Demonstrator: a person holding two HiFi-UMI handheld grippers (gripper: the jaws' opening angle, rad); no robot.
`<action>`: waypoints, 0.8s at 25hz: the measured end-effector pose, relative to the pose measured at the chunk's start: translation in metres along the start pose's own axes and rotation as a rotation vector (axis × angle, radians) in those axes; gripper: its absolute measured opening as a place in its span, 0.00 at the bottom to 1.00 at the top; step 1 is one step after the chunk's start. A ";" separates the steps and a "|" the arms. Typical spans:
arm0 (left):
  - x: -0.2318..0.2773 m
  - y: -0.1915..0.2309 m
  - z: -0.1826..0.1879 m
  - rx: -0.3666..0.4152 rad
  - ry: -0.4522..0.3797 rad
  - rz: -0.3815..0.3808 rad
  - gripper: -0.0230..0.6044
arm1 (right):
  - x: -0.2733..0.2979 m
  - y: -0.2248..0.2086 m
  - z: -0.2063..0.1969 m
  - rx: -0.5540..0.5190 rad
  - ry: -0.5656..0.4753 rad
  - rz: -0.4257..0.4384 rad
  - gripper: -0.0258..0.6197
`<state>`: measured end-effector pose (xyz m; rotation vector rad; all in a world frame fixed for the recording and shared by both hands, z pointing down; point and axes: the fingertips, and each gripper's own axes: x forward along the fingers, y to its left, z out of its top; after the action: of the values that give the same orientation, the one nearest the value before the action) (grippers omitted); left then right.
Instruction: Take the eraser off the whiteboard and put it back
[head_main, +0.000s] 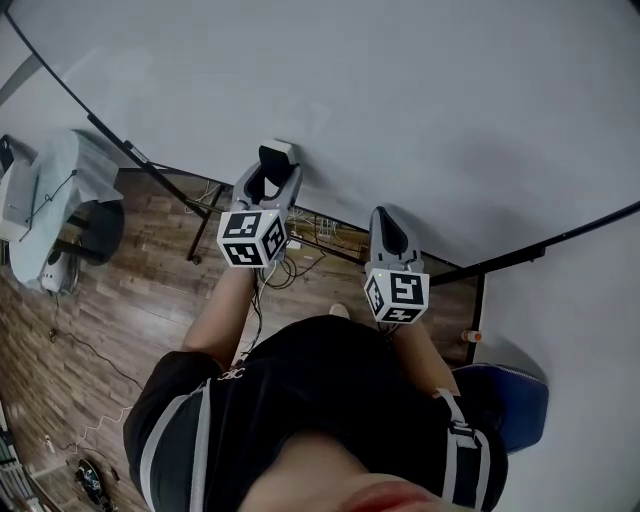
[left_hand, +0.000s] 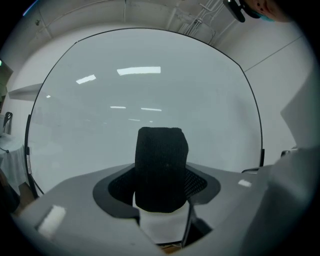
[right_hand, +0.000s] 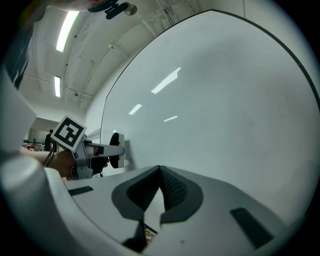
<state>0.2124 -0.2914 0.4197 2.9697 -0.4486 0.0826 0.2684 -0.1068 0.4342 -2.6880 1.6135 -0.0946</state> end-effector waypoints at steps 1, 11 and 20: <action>0.002 -0.001 0.000 0.007 0.002 0.002 0.44 | -0.001 -0.002 0.000 0.000 0.000 -0.004 0.05; 0.015 -0.002 -0.005 0.049 -0.012 0.051 0.44 | -0.005 -0.011 -0.001 0.006 0.004 -0.028 0.05; 0.014 -0.003 -0.001 0.084 -0.040 0.050 0.44 | 0.001 -0.008 -0.003 0.005 0.009 -0.018 0.05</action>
<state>0.2262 -0.2929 0.4216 3.0479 -0.5373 0.0483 0.2754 -0.1040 0.4380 -2.7024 1.5900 -0.1105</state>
